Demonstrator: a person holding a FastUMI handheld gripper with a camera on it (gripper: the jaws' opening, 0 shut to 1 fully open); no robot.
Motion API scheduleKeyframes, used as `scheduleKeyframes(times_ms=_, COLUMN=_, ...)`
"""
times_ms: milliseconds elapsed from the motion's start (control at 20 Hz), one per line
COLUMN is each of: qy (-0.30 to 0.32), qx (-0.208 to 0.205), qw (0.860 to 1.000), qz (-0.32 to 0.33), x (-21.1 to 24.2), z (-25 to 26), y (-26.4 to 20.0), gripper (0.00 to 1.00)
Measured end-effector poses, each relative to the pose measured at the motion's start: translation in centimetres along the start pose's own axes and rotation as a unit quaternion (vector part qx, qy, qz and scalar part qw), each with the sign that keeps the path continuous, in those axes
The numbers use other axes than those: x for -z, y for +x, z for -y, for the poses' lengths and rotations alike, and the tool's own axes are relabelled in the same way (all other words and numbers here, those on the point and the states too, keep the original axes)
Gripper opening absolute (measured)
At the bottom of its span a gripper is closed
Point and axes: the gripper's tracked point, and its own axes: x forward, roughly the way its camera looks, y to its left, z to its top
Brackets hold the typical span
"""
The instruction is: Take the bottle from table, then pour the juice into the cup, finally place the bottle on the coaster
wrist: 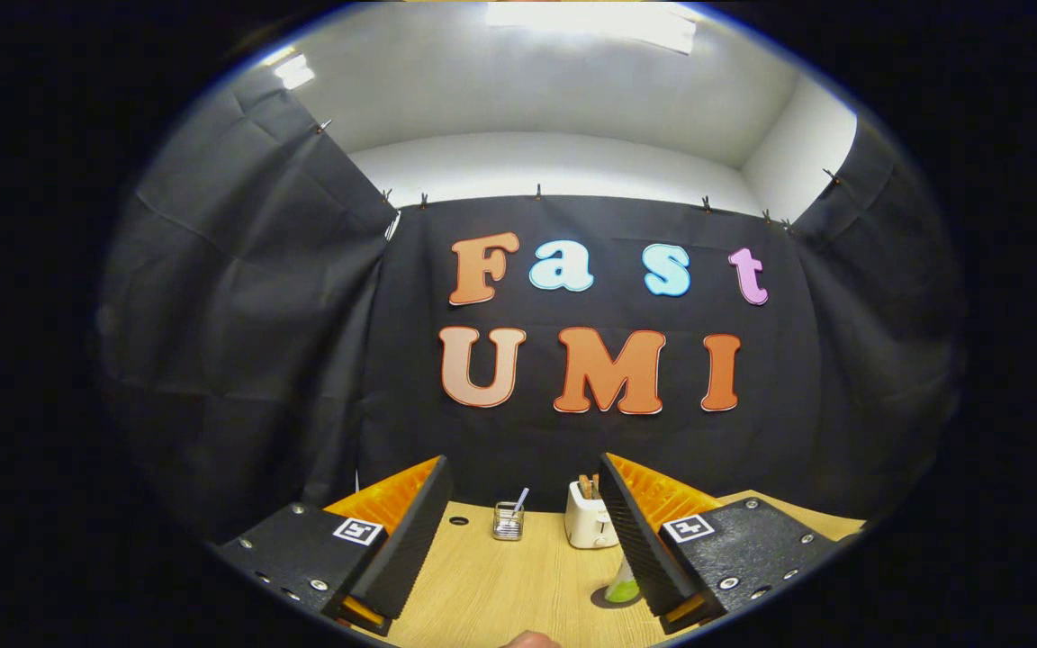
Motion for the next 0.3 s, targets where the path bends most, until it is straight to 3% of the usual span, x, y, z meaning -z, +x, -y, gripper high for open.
scheduleKeyframes(times_ms=300, qy=-0.010, qx=-0.011, qw=1.000, qz=0.011, x=-0.52, z=0.26, y=-0.85, gripper=0.97)
